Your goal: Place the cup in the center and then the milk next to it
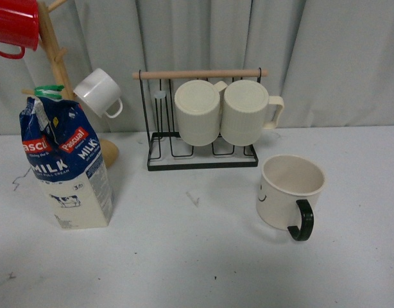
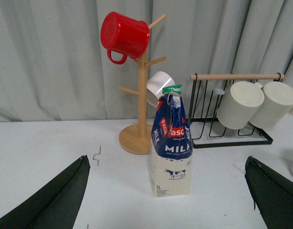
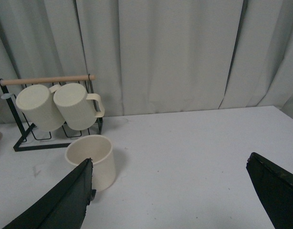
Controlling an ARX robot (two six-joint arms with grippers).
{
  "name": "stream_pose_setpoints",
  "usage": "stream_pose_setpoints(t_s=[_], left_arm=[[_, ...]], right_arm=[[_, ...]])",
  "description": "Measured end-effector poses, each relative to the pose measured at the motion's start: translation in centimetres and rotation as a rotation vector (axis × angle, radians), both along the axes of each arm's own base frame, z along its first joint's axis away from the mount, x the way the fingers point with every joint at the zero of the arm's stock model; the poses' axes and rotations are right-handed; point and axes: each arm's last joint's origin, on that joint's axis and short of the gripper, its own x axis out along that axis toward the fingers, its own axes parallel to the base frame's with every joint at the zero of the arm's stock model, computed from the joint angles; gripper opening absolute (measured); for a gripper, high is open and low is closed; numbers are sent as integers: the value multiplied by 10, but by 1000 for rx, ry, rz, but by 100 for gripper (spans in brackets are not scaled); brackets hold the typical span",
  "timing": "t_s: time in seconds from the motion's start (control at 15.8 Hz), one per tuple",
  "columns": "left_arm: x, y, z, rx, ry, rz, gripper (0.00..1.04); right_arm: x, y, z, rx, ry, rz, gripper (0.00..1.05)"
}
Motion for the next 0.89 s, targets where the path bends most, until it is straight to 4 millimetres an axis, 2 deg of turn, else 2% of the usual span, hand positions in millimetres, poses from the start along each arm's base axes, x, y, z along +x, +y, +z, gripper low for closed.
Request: stream_pose_setpoints(t_s=[0.89], left_arm=[[0, 0, 0, 0, 0, 0, 98]], right_arm=[[0, 0, 0, 0, 0, 0, 98]])
